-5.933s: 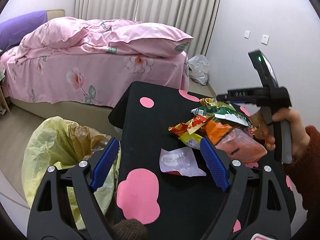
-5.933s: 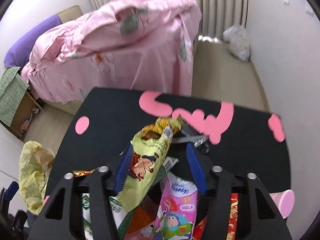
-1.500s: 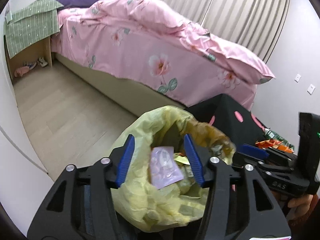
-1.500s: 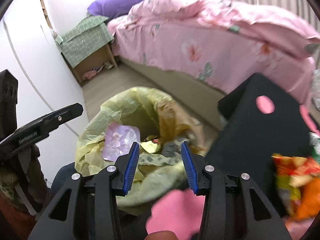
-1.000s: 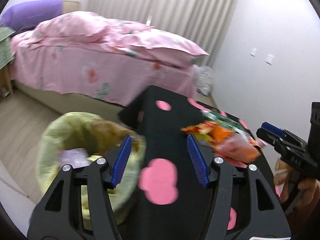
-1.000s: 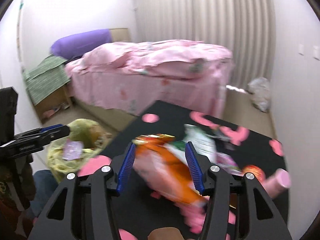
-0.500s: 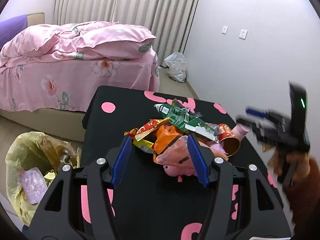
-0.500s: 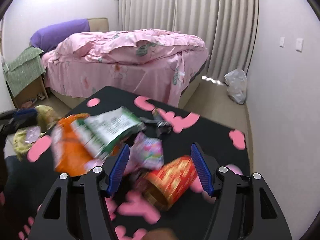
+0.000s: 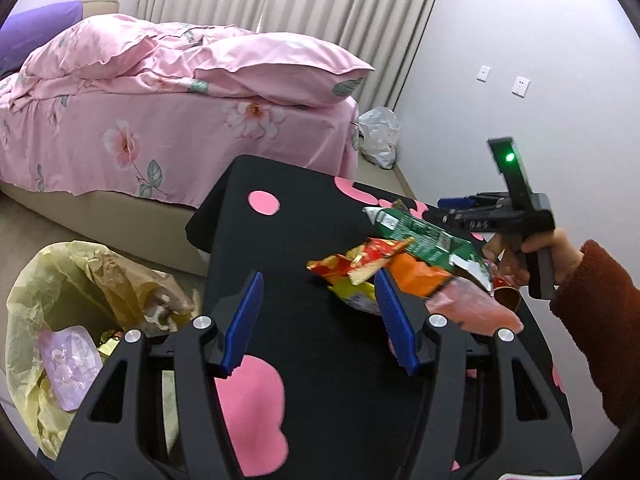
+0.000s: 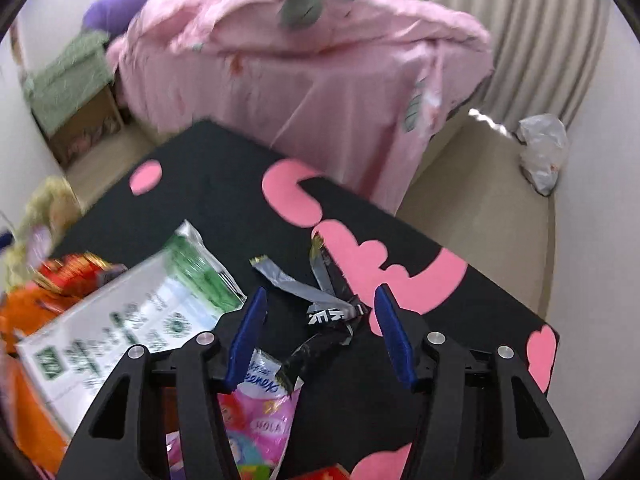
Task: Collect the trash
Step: 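Grasp the black-and-silver wrapper strip with the right gripper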
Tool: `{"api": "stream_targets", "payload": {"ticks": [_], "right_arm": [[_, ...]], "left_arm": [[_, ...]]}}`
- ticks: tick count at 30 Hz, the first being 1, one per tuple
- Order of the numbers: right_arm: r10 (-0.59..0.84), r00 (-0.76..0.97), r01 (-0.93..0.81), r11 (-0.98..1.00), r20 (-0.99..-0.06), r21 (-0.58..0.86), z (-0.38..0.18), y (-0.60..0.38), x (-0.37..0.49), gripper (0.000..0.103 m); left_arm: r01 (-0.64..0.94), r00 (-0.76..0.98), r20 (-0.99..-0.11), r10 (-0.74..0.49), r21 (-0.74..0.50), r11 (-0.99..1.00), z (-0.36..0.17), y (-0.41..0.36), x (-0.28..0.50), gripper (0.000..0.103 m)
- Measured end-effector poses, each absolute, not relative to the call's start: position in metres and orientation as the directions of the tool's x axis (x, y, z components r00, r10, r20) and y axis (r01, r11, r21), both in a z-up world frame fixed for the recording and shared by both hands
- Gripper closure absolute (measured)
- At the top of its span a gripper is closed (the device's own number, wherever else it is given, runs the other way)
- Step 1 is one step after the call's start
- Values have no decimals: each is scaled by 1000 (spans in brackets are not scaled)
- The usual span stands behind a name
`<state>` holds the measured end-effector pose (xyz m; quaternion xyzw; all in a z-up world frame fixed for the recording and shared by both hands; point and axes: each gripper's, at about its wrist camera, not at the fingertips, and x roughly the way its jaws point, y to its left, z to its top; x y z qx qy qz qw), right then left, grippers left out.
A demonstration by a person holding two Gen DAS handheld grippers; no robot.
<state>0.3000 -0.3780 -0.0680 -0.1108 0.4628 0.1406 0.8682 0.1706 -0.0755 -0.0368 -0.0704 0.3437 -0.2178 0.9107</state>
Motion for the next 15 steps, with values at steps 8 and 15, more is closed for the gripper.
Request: {"api": "stream_targets", "payload": {"ticks": [8, 15], "right_arm": [[121, 488, -339, 939, -865, -60, -83, -373, 305, 89], [141, 580, -290, 956, -802, -41, -41, -381, 266, 96]], "left_arm": [[332, 663, -594, -456, -312, 890, -43, -63, 175, 48], [401, 615, -596, -516, -327, 856, -38, -86, 167, 47]]}}
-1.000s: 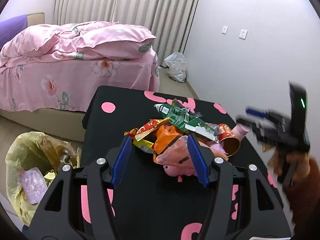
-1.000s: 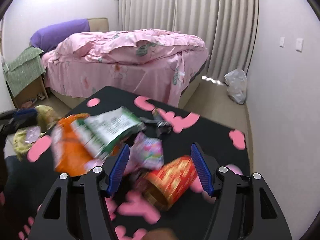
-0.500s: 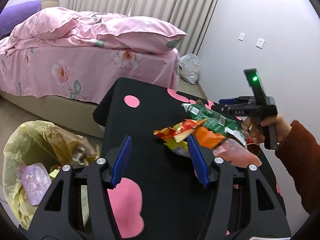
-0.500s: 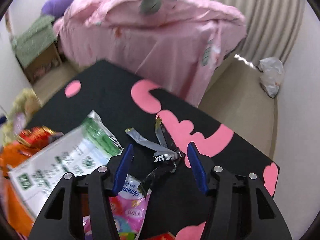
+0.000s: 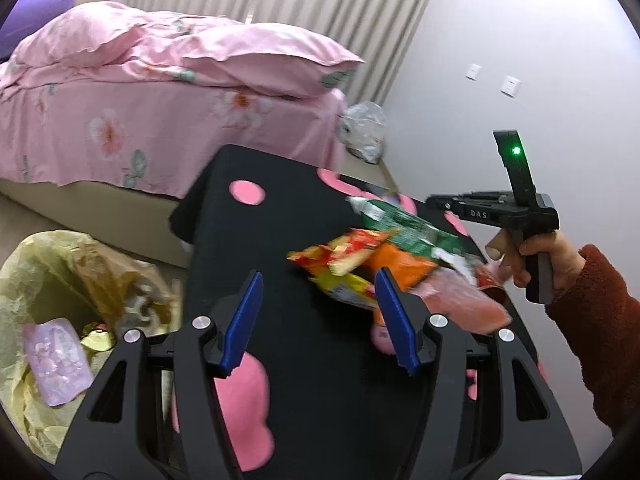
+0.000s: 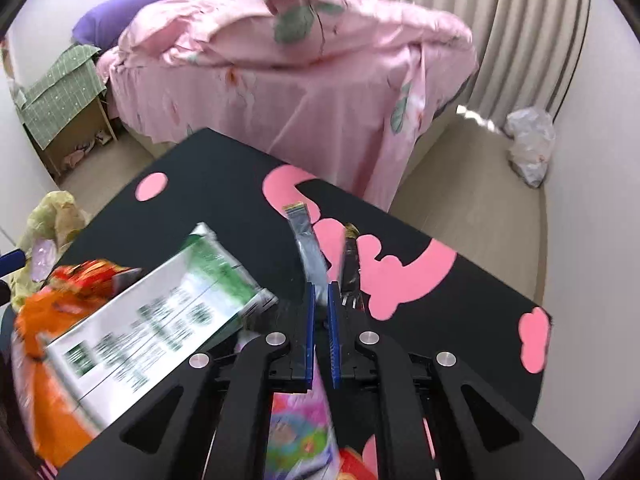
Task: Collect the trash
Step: 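Grasp the black-and-silver wrapper strip with the right gripper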
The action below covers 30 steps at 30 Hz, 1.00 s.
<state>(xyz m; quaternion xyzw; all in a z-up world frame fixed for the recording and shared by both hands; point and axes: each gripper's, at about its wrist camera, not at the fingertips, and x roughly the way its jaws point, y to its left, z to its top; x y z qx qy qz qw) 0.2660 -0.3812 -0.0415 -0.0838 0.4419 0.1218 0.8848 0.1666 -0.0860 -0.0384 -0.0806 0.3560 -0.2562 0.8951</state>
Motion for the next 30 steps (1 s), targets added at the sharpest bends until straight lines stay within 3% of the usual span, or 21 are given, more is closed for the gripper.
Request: {"api": "stream_targets", "payload": {"ticks": [7, 9, 10, 11, 16, 22, 26, 30], "right_arm": [[172, 627, -325, 944, -760, -54, -28, -383, 249, 95], [192, 603, -375, 925, -774, -63, -36, -379, 261, 84], [196, 588, -395, 916, -785, -67, -41, -378, 265, 63], [185, 567, -406, 911, -802, -77, -48, -376, 273, 57], [161, 482, -354, 935, -861, -23, -79, -388, 309, 57], [251, 389, -290, 947, -886, 141, -100, -399, 335, 57], [195, 449, -311, 949, -872, 52, -91, -391, 328, 80], [197, 513, -294, 955, -836, 44, -69, -393, 308, 84]], "left_arm": [[449, 610, -580, -541, -309, 838, -22, -108, 154, 47], [448, 617, -581, -532, -297, 843, -20, -108, 153, 47], [447, 618, -582, -529, -293, 845, -19, -107, 153, 47], [444, 621, -583, -524, -290, 848, -18, -105, 153, 47], [419, 631, -595, -498, -280, 864, -25, -91, 156, 47], [369, 620, -615, -487, -320, 873, -44, -75, 168, 47], [358, 614, -620, -489, -334, 872, -51, -71, 170, 47], [364, 606, -615, -505, -350, 863, -52, -71, 169, 47]]}}
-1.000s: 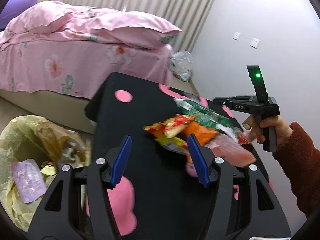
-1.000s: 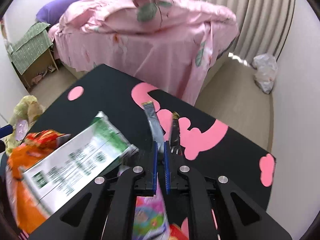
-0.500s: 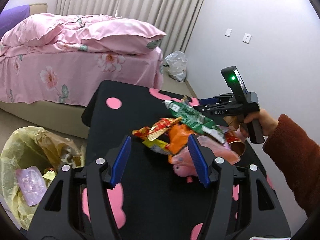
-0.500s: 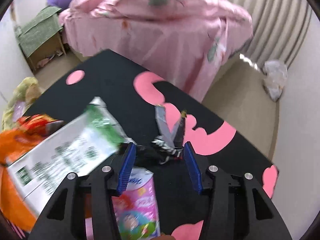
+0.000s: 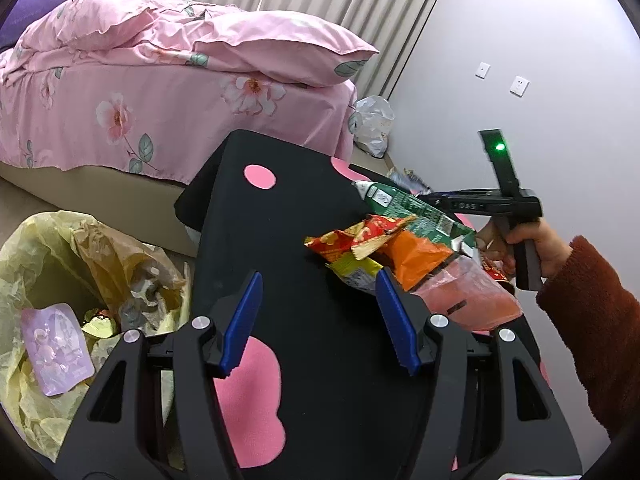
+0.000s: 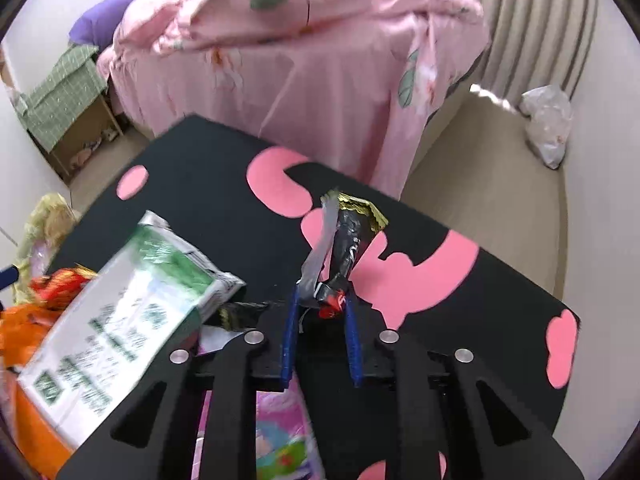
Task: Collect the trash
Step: 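Grasp the black-and-silver wrapper strip with the right gripper, then grasp the green-and-white milk carton with the left gripper while the right gripper holds the strip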
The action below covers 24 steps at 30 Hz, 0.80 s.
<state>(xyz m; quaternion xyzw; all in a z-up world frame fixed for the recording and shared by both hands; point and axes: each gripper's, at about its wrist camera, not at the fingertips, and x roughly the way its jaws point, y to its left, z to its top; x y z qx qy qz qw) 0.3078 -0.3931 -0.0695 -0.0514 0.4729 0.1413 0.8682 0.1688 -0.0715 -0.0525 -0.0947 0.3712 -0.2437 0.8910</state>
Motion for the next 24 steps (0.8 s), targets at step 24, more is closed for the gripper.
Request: {"api": "stream_targets", "payload": {"ticks": [24], "right_arm": [[148, 793, -118, 989, -591, 90, -22, -411, 56, 84]], "left_arm": [[475, 563, -603, -565, -323, 818, 6, -169, 190, 46]]}}
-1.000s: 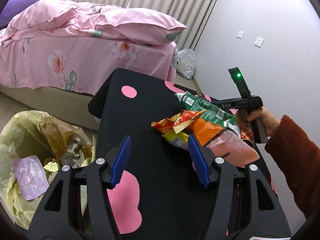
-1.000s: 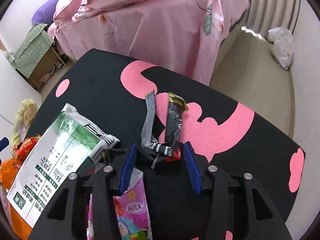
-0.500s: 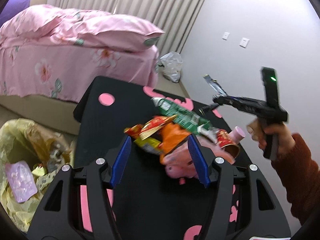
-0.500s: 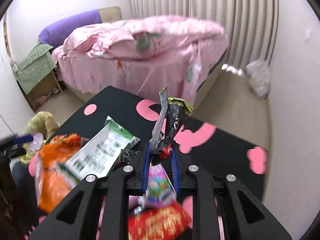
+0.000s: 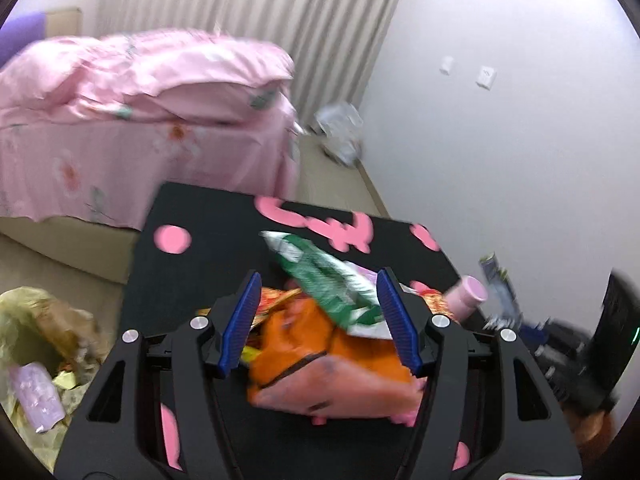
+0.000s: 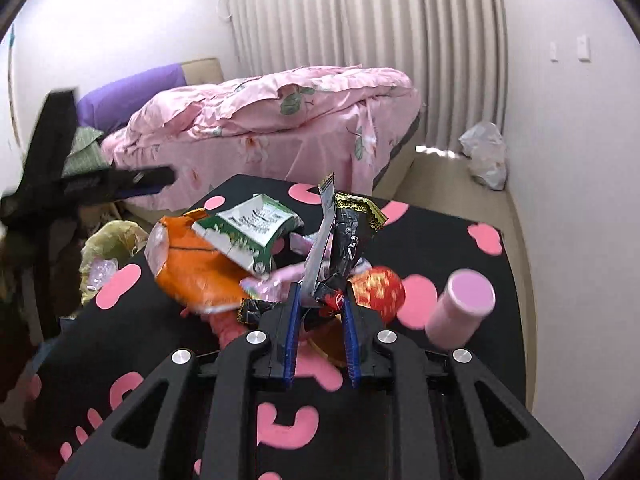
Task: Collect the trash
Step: 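Grasp the green-and-white milk carton with the left gripper while the right gripper holds the strip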
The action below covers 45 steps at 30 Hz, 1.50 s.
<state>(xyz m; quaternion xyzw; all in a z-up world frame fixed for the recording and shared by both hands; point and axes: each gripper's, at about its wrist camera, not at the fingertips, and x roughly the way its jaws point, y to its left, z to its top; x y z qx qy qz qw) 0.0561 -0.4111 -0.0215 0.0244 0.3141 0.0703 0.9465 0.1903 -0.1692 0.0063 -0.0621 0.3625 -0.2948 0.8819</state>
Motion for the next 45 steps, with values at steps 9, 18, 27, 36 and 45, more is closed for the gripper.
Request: {"api": "stream_targets", "payload": {"ticks": [9, 18, 27, 36, 45], "right_arm": [[98, 818, -7, 987, -568, 161, -48, -431, 24, 84], [127, 809, 0, 976, -574, 216, -69, -439, 18, 84], [154, 805, -12, 970, -573, 244, -77, -439, 18, 84], [151, 830, -21, 970, -536, 241, -62, -439, 8, 84], [255, 764, -152, 964, -593, 219, -60, -410, 2, 84]], "left_arm": [[404, 558, -726, -402, -186, 896, -3, -250, 222, 40], [436, 438, -871, -222, -9, 900, -46, -293, 244, 40], [477, 402, -875, -271, -53, 877, -56, -272, 227, 39], [497, 428, -813, -394, -152, 854, -31, -221, 180, 41], [537, 418, -765, -490, -227, 813, -19, -153, 82, 69]]}}
